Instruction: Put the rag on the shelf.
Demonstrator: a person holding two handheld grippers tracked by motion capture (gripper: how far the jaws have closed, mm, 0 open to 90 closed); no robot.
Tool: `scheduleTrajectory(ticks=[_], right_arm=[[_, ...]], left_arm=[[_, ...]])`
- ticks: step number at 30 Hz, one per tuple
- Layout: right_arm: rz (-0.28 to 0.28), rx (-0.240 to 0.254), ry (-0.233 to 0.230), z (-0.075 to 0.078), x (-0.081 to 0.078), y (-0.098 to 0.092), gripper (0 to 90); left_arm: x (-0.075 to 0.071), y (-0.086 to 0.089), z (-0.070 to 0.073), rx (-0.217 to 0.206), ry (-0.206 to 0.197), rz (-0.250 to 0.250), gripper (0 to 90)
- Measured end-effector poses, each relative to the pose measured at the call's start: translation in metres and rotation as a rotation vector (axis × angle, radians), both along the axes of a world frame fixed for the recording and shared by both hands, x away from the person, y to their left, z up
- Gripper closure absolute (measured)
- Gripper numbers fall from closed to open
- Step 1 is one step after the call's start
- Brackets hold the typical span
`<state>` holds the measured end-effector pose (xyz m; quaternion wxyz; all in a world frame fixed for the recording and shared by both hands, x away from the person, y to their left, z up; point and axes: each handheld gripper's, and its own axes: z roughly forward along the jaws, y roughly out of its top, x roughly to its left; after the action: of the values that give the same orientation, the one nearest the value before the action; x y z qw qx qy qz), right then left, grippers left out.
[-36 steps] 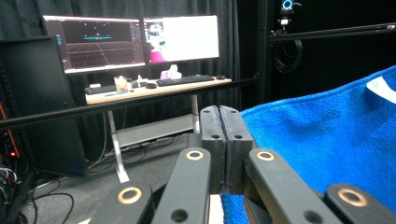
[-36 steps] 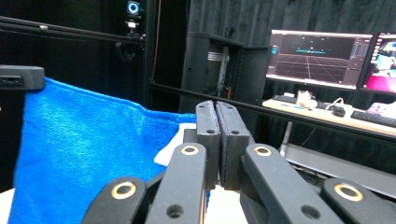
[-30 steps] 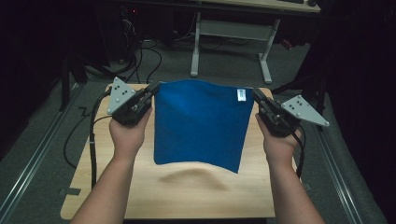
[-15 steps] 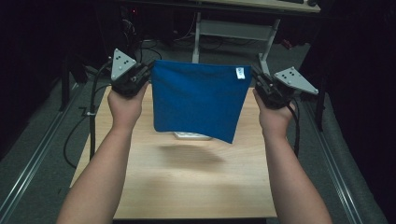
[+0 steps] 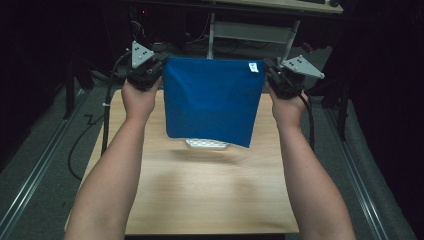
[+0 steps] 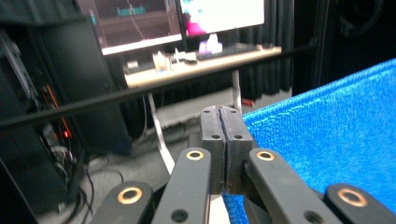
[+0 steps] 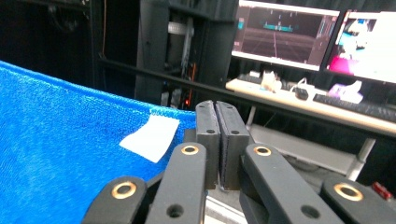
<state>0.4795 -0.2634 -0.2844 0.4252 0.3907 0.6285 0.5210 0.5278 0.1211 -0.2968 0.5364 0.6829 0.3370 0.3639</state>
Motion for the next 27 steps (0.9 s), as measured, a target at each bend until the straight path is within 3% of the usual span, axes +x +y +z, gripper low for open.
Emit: scheduleTrajectory(ticks=[3,8,13,17,27], right_arm=[[-0.010,-0.035,0.024,-0.006,0.011,0.002,89.3],[-0.010,-0.064,0.079,-0.023,0.026,0.005,89.4],[0.014,-0.104,0.151,-0.055,0.036,0.011,89.3],[0.014,-0.127,0.200,-0.076,0.041,0.012,89.3],[0.007,-0.141,0.294,-0.110,0.046,0.011,89.3]], left_arm=[[0.011,-0.002,-0.015,0.030,0.056,-0.002,89.5],[0.023,0.001,-0.045,0.023,0.132,0.000,89.5],[0.029,0.006,-0.083,0.023,0.210,-0.003,89.5],[0.030,0.008,-0.100,0.023,0.248,-0.012,89.4],[0.025,0.007,-0.134,0.052,0.335,-0.042,89.4]])
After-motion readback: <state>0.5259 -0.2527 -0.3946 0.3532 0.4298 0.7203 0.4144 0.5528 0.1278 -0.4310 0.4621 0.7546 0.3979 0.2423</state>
